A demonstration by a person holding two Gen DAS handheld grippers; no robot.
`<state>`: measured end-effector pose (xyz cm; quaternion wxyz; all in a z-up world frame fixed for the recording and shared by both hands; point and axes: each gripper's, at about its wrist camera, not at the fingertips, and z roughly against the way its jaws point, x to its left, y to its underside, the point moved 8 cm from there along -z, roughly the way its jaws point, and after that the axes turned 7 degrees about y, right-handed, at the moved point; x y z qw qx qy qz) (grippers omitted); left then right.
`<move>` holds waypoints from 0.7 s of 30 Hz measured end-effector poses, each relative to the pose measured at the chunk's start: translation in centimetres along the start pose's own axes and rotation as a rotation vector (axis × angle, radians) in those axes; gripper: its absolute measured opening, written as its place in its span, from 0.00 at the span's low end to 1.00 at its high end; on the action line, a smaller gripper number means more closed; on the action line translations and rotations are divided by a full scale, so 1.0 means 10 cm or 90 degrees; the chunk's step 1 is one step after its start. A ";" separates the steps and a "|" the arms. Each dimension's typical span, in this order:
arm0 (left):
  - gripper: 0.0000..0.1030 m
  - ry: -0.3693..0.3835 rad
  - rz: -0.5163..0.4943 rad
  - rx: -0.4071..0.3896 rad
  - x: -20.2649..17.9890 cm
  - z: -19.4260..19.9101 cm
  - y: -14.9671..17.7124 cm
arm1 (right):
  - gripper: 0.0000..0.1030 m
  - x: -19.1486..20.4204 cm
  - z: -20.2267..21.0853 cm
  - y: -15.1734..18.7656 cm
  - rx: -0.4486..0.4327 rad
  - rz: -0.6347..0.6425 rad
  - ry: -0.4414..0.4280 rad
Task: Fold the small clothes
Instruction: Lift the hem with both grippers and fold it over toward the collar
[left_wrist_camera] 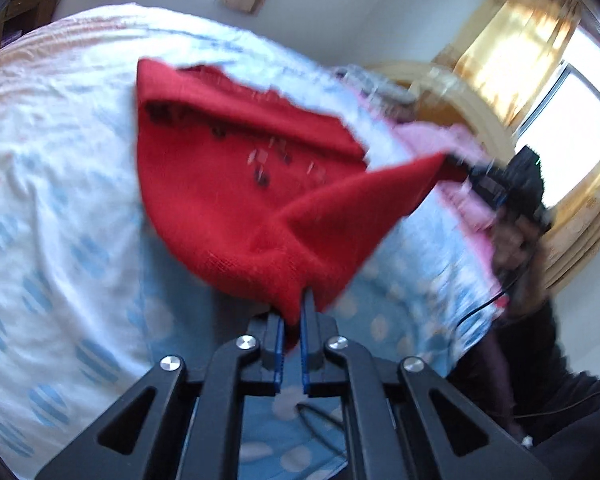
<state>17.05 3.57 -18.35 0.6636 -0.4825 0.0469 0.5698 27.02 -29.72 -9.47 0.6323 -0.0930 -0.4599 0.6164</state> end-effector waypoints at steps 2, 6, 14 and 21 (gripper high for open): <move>0.05 0.031 0.015 -0.032 0.00 0.15 -0.17 | 0.05 -0.01 0.03 -0.04 -0.004 -0.004 -0.004; 0.05 0.079 0.044 -0.091 0.04 0.32 -0.55 | 0.05 0.01 0.02 -0.15 -0.010 -0.019 -0.020; 0.05 0.106 0.044 -0.155 0.07 0.25 -1.12 | 0.05 0.25 -0.15 -0.35 -0.013 -0.003 -0.031; 0.05 0.114 0.072 -0.191 0.31 0.20 -1.60 | 0.05 0.39 -0.40 -0.66 -0.018 0.011 -0.023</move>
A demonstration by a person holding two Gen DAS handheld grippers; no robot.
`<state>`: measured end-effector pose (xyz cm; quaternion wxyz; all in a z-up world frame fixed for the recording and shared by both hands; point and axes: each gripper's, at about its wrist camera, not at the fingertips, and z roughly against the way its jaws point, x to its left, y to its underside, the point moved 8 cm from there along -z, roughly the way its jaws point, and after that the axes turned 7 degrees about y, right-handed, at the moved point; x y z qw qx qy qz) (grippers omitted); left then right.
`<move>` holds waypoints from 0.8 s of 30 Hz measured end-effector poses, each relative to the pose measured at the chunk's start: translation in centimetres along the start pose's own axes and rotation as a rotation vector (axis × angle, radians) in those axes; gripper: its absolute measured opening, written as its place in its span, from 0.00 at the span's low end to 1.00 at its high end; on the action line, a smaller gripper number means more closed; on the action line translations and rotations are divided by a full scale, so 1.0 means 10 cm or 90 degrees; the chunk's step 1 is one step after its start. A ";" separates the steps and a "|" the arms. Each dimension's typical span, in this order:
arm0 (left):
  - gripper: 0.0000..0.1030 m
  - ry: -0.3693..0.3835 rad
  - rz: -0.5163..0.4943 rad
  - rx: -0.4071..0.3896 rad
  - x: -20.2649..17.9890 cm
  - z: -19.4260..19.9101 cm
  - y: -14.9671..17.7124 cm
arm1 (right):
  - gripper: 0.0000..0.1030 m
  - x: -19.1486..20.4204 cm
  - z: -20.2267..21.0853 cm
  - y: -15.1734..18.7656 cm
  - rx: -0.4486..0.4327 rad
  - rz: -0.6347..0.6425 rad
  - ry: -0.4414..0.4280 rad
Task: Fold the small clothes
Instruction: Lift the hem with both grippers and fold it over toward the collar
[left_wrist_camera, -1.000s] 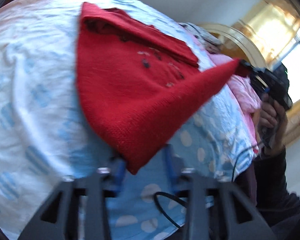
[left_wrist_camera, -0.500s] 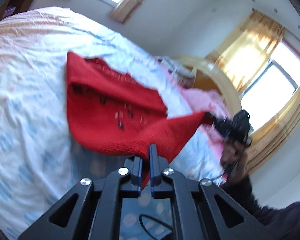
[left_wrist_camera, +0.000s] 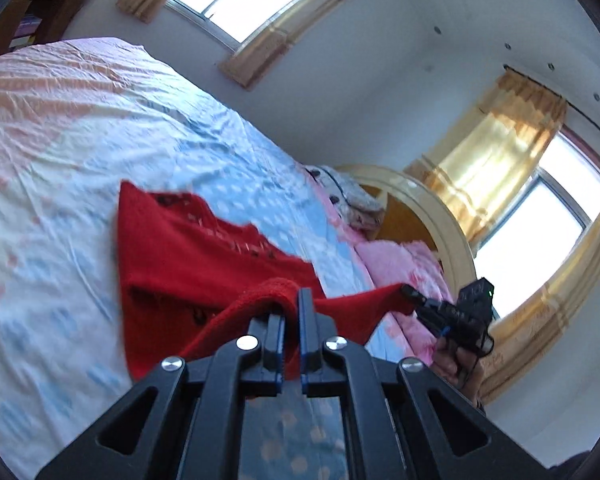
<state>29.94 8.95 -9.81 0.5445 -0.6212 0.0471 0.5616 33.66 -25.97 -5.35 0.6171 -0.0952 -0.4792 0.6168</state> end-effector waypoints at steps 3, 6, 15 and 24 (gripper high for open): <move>0.05 -0.007 -0.005 -0.008 0.06 -0.08 -0.20 | 0.05 -0.02 -0.15 -0.16 0.002 -0.004 0.007; 0.05 -0.018 -0.002 -0.003 0.22 -0.23 -0.33 | 0.05 -0.10 -0.33 -0.28 0.010 -0.016 0.016; 0.05 -0.070 0.054 0.033 0.99 -0.74 -0.49 | 0.05 -0.54 -1.16 -0.41 0.065 -0.071 0.076; 0.05 -0.105 0.135 0.061 1.59 -0.97 -0.38 | 0.06 -0.99 -2.03 -0.27 0.149 -0.088 0.144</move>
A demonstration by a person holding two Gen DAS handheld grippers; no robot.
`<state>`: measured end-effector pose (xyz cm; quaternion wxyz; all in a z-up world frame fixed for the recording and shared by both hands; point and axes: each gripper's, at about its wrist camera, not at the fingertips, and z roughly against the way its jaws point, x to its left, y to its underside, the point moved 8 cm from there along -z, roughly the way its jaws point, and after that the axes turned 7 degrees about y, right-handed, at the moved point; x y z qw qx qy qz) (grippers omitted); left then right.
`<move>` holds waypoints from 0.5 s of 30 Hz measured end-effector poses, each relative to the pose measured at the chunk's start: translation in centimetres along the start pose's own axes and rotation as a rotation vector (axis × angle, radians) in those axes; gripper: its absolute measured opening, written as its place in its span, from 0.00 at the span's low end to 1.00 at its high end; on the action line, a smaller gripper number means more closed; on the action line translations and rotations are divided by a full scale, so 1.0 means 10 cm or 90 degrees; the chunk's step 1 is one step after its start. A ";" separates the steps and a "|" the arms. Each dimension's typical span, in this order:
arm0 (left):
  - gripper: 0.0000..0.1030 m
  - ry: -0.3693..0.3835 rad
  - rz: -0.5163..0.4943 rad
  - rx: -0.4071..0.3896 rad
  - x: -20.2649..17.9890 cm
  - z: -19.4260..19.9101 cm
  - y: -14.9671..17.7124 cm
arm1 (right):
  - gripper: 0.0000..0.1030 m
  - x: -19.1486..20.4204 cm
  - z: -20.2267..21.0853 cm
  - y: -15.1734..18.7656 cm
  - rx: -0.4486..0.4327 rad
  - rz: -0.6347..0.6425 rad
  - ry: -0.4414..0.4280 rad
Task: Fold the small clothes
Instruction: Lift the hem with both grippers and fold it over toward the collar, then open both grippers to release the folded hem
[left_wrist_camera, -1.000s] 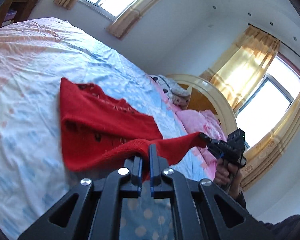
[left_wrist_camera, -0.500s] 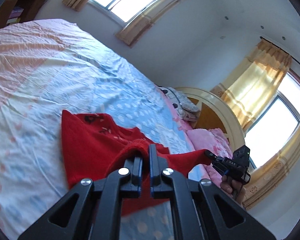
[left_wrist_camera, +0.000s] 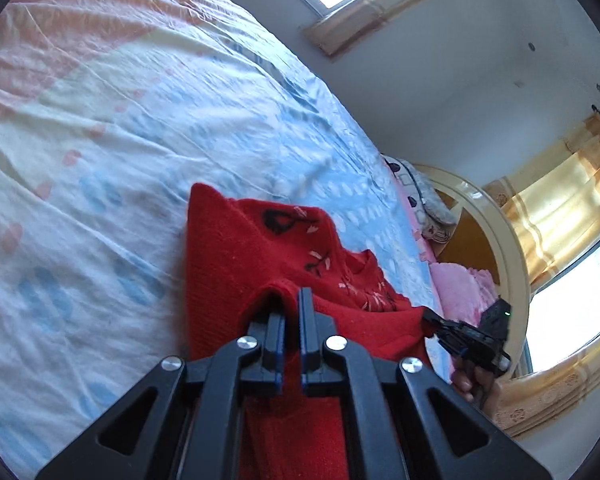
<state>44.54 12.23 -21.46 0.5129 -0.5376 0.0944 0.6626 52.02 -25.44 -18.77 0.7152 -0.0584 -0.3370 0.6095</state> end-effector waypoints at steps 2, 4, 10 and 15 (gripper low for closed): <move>0.05 0.006 0.009 -0.003 -0.04 0.10 -0.05 | 0.22 -0.04 -0.03 -0.11 -0.009 -0.015 0.003; 0.08 0.017 0.015 -0.005 -0.08 0.20 -0.07 | 0.80 -0.10 0.08 -0.21 -0.044 -0.049 -0.013; 0.79 -0.104 -0.087 -0.054 -0.11 0.61 0.03 | 0.81 0.00 0.36 0.11 -0.060 0.041 0.007; 0.82 -0.220 -0.250 0.030 -0.22 0.50 0.42 | 0.81 0.43 0.37 0.81 0.027 0.228 0.018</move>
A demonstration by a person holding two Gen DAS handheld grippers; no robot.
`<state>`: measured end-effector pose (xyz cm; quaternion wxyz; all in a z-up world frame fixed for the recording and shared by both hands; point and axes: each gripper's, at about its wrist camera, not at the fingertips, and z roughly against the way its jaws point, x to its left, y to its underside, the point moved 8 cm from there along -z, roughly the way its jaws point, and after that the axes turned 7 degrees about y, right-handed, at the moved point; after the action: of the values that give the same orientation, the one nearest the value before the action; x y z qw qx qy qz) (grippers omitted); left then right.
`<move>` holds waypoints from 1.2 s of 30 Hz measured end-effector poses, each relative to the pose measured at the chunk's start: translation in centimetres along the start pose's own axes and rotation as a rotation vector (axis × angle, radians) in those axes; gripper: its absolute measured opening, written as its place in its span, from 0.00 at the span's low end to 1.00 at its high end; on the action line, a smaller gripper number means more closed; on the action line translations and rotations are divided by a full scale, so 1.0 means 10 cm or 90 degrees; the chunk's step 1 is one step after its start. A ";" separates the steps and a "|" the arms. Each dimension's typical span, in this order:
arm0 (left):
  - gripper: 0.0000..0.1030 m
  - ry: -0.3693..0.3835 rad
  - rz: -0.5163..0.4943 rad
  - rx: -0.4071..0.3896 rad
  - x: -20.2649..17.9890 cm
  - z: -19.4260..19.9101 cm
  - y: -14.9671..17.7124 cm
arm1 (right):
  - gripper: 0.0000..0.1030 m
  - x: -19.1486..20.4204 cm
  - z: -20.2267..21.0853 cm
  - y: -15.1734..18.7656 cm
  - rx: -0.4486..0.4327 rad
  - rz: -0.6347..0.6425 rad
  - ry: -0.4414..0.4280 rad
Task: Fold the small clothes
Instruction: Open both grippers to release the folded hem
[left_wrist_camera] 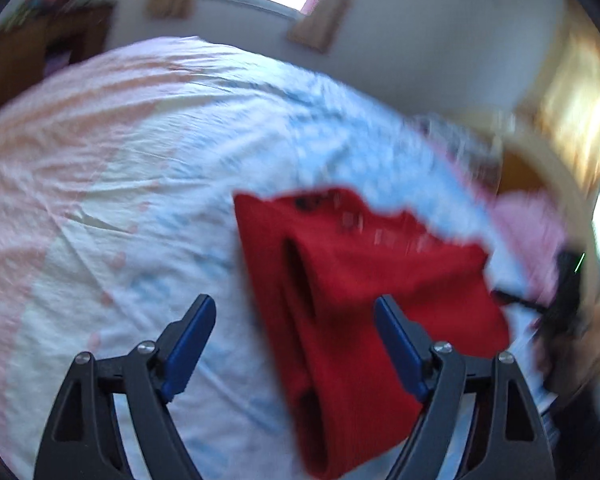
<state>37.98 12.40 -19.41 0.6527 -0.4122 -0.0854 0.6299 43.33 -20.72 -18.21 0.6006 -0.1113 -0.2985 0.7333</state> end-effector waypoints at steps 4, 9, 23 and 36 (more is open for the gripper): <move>0.82 -0.096 -0.104 0.037 -0.14 -0.24 0.10 | 0.81 0.31 -0.18 0.10 0.026 0.140 0.092; 0.82 -0.179 -0.083 0.032 0.02 -0.45 -0.20 | 0.81 0.40 -0.61 -0.20 0.081 0.182 0.158; 0.82 -0.205 0.010 -0.005 0.37 -0.16 -0.18 | 0.81 -0.24 -0.23 -0.39 -0.041 -0.033 0.134; 0.95 -0.225 -0.064 -0.016 -0.03 -0.06 0.30 | 0.81 -0.24 0.14 0.47 -0.042 -0.018 0.094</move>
<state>36.05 11.46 -21.55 0.6529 -0.2986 -0.2270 0.6580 39.36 -23.93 -20.24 0.6272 -0.1810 -0.2790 0.7043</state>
